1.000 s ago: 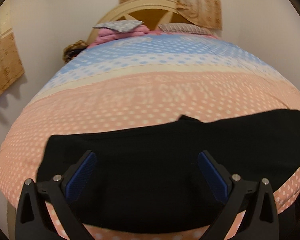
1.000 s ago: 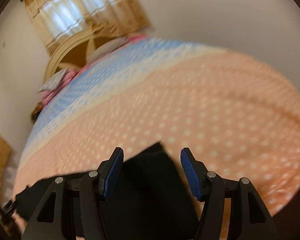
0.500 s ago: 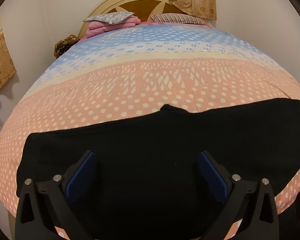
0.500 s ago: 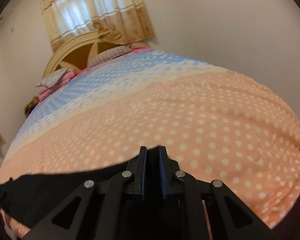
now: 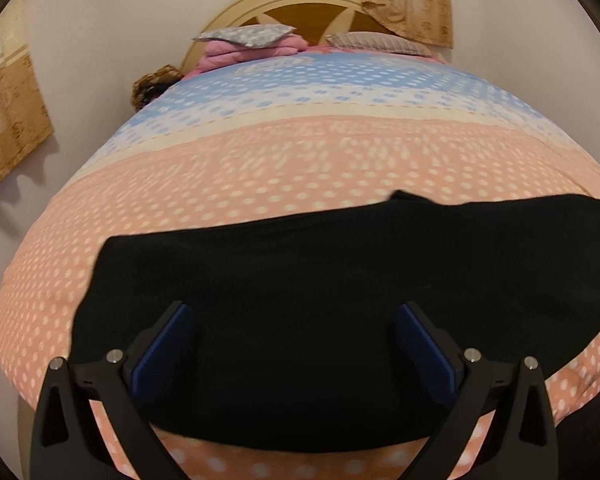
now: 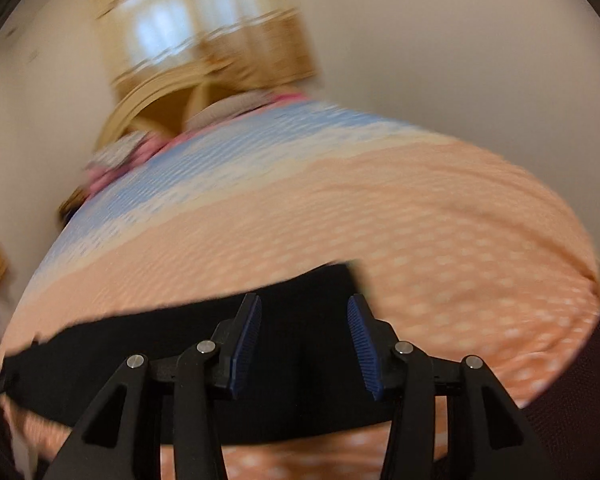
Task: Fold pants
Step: 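Grasp the pants waist end with the left gripper and lift it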
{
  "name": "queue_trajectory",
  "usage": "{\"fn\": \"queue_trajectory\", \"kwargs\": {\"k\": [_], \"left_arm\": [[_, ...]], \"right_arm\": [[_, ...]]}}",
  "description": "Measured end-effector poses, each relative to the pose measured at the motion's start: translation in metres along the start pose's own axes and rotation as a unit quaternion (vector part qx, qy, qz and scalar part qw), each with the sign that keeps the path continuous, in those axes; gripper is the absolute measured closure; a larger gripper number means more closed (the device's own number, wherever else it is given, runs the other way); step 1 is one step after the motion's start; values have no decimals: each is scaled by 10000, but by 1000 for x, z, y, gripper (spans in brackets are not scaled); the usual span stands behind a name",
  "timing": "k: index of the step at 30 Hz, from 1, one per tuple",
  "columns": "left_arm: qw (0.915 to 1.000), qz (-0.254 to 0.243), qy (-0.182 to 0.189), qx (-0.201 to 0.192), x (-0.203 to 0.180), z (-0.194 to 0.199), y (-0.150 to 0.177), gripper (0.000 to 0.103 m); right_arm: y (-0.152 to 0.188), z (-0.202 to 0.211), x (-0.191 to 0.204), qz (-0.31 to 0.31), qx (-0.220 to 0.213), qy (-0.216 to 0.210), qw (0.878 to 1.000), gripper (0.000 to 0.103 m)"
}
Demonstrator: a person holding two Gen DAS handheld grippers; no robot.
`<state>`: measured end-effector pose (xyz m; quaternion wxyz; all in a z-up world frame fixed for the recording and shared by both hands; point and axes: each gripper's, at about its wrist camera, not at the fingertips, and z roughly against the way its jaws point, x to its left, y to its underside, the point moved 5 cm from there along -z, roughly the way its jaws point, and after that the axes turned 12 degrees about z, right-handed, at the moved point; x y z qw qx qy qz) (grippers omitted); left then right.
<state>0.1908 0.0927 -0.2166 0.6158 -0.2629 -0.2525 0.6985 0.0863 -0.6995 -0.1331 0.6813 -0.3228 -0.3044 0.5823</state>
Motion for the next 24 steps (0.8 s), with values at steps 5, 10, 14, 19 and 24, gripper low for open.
{"fn": "queue_trajectory", "kwargs": {"k": [5, 10, 14, 19, 24], "left_arm": [[9991, 233, -352, 50, 39, -12, 6, 0], [9978, 610, -255, 102, 68, -19, 9, 0], [9976, 622, -225, -180, 74, -4, 5, 0], [9953, 816, -476, -193, 99, -2, 1, 0], [9917, 1133, -557, -233, 122, -5, 0, 0]], "right_arm": [[3, -59, 24, 155, 532, -172, 9983, 56], [-9, -73, 12, -263, 370, -188, 9988, 56], [-7, -50, 9, -439, 247, -262, 9984, 56], [8, -16, -10, -548, 144, 56, 9984, 56], [30, -3, -35, -896, 316, 263, 9951, 56]]}}
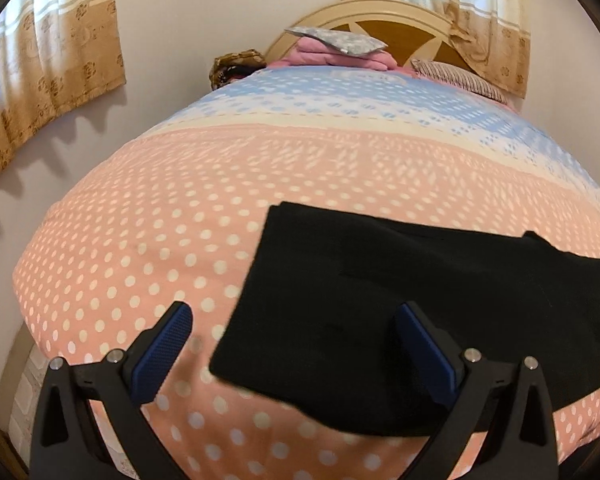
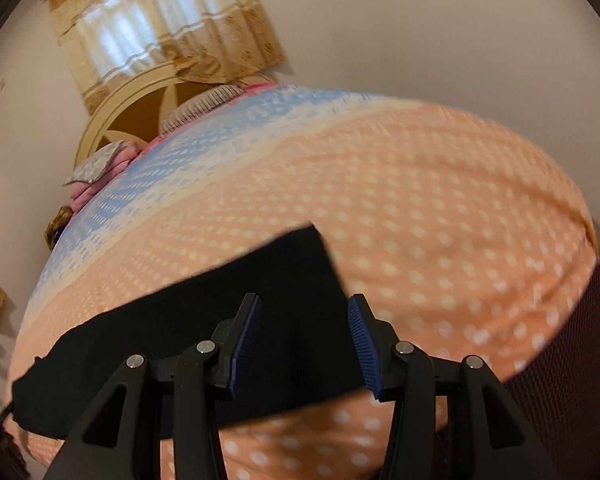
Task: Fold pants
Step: 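Grasp the pants waist end with the left gripper and lift it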
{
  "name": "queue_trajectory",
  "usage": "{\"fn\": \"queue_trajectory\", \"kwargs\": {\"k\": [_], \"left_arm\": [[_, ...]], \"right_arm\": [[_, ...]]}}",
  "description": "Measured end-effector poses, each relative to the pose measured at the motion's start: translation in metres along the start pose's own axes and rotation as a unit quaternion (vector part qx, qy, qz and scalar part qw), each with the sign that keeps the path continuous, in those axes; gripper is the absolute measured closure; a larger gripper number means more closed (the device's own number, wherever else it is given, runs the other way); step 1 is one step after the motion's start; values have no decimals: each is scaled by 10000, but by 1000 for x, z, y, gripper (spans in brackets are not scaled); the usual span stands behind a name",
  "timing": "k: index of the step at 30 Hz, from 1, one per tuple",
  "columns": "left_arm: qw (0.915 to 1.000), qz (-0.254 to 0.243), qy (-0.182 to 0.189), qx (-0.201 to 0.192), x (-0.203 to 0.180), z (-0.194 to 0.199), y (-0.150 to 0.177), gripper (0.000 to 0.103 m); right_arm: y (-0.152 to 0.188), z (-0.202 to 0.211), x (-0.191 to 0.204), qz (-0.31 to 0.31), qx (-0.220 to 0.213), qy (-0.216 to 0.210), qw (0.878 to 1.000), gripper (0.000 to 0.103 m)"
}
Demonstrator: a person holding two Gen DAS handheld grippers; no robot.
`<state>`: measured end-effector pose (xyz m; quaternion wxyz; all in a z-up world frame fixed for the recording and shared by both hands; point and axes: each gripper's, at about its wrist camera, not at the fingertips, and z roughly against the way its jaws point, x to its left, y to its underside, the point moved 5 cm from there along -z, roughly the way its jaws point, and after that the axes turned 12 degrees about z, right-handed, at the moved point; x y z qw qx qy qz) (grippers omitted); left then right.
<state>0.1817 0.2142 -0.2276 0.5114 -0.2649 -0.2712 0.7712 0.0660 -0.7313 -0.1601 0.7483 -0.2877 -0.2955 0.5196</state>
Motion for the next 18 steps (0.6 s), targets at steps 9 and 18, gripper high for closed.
{"fn": "queue_trajectory", "kwargs": {"k": [9, 18], "left_arm": [[9996, -137, -224, 80, 4, -7, 15, 0], [9998, -24, 7, 172, 4, -21, 5, 0]], "right_arm": [[18, -17, -7, -233, 207, -198, 9993, 55], [17, -24, -21, -543, 100, -133, 9984, 55]]}}
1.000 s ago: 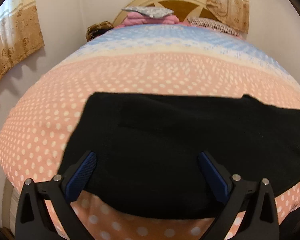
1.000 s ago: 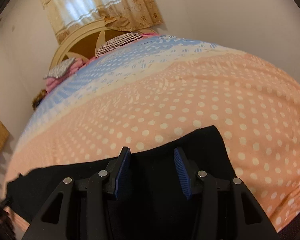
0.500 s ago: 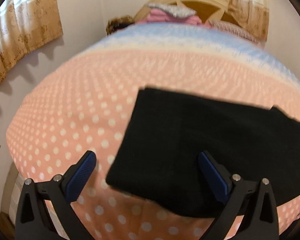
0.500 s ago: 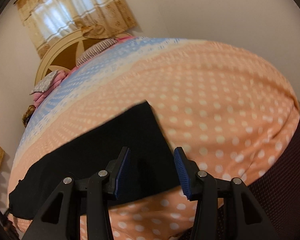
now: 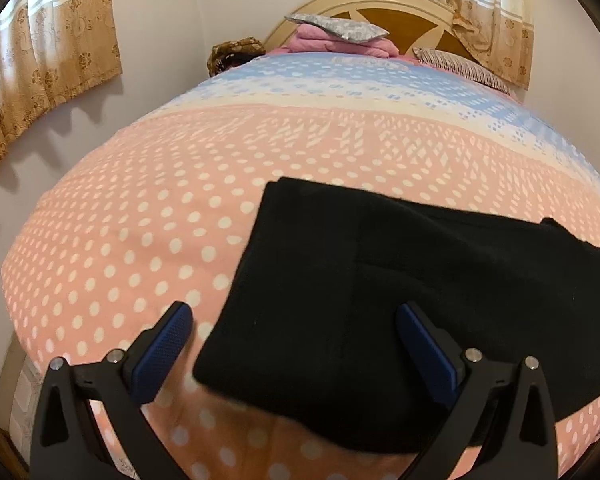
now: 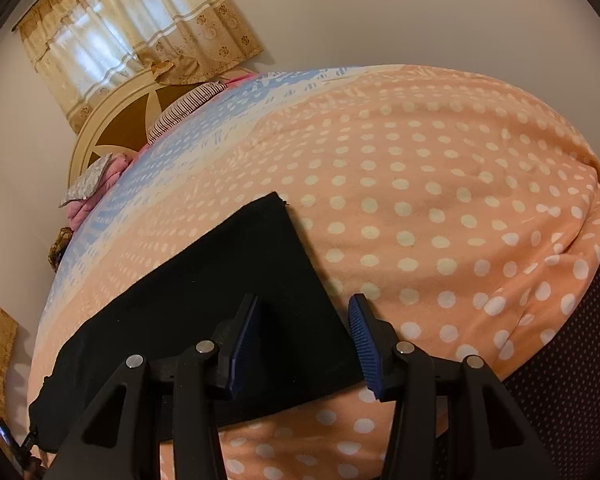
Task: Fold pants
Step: 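Grasp the pants waist end with the left gripper and lift it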
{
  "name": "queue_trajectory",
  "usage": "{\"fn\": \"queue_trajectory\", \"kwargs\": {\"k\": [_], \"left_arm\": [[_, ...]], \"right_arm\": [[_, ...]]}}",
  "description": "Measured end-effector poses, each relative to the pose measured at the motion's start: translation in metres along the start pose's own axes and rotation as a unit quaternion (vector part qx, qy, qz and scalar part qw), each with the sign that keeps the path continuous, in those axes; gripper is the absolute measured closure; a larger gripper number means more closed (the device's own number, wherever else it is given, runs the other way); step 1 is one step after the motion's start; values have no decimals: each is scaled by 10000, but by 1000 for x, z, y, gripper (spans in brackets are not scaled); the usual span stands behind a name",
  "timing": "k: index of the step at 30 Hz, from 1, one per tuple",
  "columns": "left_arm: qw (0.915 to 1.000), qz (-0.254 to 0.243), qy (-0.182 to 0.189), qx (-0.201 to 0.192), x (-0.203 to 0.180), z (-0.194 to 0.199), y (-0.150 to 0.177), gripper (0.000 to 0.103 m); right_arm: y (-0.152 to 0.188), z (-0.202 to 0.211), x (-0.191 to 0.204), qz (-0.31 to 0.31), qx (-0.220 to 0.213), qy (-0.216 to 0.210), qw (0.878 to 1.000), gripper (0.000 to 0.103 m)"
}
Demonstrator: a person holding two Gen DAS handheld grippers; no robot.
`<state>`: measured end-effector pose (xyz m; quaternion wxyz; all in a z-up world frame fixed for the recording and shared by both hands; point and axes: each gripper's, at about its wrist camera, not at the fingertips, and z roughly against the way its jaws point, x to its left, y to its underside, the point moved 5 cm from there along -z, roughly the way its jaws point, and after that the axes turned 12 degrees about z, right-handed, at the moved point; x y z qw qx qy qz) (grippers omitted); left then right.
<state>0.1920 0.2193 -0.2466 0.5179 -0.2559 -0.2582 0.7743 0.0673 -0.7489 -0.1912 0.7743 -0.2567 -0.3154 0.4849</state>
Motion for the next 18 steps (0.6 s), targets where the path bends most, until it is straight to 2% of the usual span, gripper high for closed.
{"fn": "queue_trajectory", "kwargs": {"k": [4, 7, 10, 15, 18], "left_arm": [[9999, 89, 10, 63, -2, -2, -4, 0], [10000, 17, 36, -89, -7, 12, -7, 0], [9990, -12, 375, -253, -23, 31, -12, 0], [9971, -308, 684, -133, -64, 38, -7, 0], [9903, -515, 1292, 60, -103, 46, 7, 0]], "right_arm": [[-1, 2, 1, -97, -1, 11, 10000, 55], [-2, 5, 5, 18, 8, 19, 10000, 55], [-8, 9, 5, -65, -129, 43, 9999, 55], [-11, 5, -3, -200, -120, 13, 9997, 55], [-11, 3, -5, -221, -92, -105, 9997, 55]]}}
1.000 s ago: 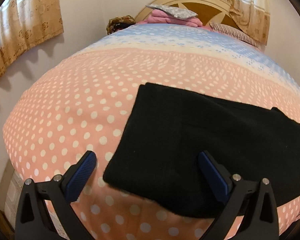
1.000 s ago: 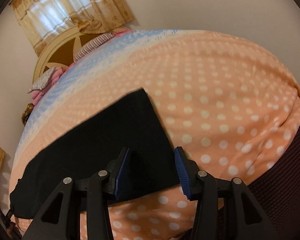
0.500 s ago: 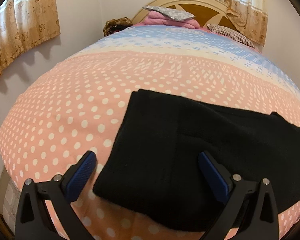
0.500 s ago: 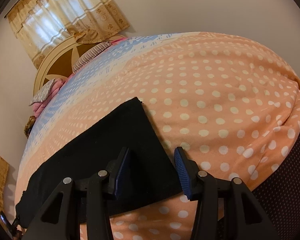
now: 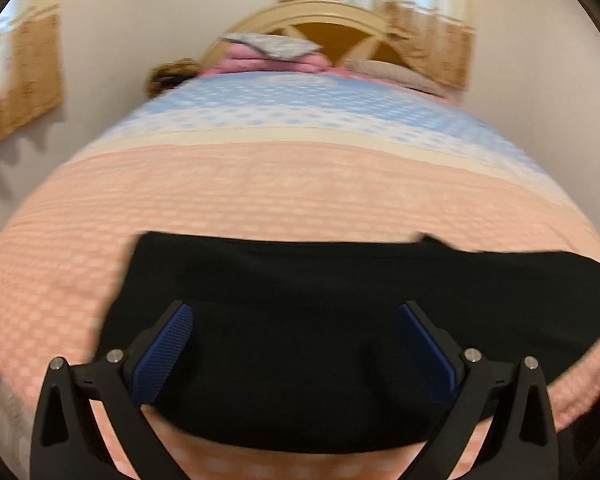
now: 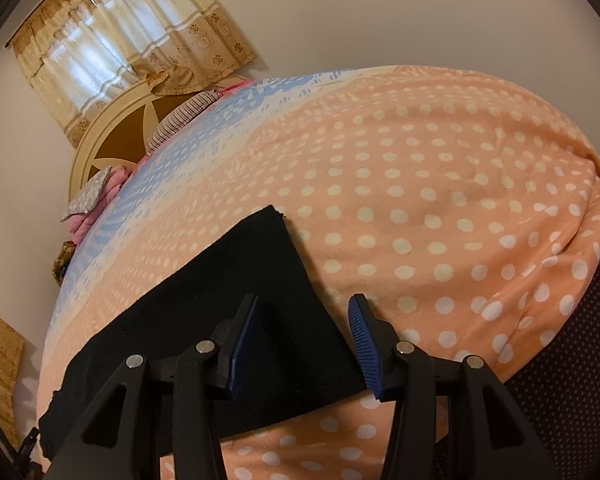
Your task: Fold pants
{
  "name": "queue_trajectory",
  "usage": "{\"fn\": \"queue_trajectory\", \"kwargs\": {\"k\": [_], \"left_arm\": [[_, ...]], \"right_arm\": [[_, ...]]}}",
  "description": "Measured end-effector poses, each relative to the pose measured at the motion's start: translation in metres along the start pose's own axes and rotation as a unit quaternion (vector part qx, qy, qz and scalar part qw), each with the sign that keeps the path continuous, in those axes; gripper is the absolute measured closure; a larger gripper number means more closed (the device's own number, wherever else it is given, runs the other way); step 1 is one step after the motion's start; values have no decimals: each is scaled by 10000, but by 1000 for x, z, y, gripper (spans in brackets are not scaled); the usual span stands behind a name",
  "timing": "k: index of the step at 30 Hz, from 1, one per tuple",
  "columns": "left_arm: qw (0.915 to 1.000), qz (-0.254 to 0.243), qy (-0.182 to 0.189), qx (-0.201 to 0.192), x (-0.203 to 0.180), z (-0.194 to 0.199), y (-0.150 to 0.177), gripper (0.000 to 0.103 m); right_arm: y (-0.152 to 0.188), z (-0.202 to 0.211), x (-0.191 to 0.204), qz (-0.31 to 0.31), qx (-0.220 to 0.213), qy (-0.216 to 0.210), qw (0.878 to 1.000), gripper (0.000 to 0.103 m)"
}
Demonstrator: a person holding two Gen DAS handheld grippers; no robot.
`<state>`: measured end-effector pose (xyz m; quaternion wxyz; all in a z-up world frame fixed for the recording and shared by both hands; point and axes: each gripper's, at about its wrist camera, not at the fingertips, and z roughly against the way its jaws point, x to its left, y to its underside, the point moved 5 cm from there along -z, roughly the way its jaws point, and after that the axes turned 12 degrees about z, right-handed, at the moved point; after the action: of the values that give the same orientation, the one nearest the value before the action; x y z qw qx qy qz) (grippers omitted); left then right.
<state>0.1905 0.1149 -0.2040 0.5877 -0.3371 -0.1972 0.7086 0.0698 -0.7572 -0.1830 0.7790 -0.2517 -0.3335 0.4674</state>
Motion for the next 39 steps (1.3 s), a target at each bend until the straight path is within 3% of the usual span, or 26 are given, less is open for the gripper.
{"fn": "queue_trajectory", "kwargs": {"k": [3, 6, 11, 21, 24, 27, 33, 39], "left_arm": [[9985, -313, 428, 155, -33, -3, 11, 0], [9958, -667, 563, 281, -69, -10, 22, 0], [9943, -667, 761, 337, -91, -11, 21, 0], [9958, -567, 567, 441, -92, -19, 31, 0], [9944, -778, 575, 422, -100, -23, 35, 0], [9937, -773, 500, 636, -102, -36, 41, 0], [9935, -841, 426, 639, -102, -39, 47, 0], [9939, -805, 419, 633, -101, -36, 46, 0]], "right_arm": [[-5, 5, -2, 47, -113, -119, 9999, 55], [-12, 6, -7, 157, -154, -170, 9996, 56], [-19, 5, -10, 247, -175, -219, 9993, 56], [-35, -28, -2, 644, 3, -601, 9961, 57], [-36, -34, 7, 772, 142, -947, 9924, 68], [-34, -39, 14, 1052, 240, -909, 9900, 68], [-43, -50, -9, 211, 341, -1633, 9858, 76], [-45, -56, 6, 827, 372, -1303, 9873, 78]]}}
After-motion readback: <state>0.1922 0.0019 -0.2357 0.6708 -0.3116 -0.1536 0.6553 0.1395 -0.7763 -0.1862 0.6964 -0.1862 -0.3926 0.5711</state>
